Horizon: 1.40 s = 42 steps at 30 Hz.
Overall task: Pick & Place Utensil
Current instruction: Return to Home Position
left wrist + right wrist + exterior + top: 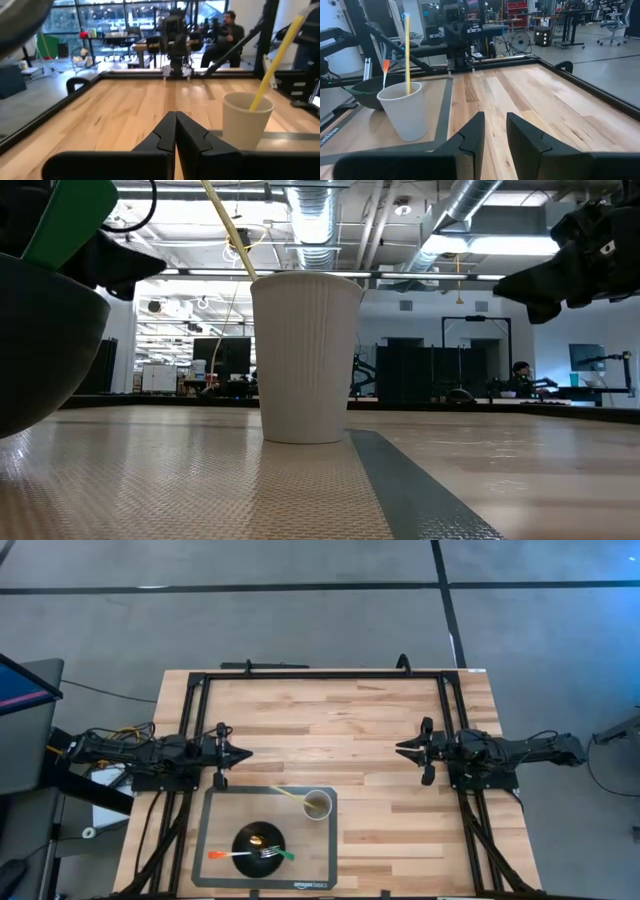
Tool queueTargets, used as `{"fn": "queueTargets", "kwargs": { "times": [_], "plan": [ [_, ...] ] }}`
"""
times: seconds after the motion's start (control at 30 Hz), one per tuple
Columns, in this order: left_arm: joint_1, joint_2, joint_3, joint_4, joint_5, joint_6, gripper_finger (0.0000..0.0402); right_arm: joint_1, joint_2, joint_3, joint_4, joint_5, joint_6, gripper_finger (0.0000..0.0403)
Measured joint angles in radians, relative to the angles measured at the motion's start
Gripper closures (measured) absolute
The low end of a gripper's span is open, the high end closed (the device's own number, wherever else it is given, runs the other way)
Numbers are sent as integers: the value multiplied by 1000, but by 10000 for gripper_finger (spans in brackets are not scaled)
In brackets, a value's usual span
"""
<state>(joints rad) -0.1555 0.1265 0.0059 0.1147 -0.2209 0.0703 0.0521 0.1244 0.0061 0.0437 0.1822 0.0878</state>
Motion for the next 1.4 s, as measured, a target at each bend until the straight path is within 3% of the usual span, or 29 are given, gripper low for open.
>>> {"fn": "queueTargets", "kwargs": {
  "times": [1.4],
  "plan": [
    [0, 0, 0, -2, -14, 0, 385, 0, 0, -1, 0, 1, 0, 329]
  ]
}}
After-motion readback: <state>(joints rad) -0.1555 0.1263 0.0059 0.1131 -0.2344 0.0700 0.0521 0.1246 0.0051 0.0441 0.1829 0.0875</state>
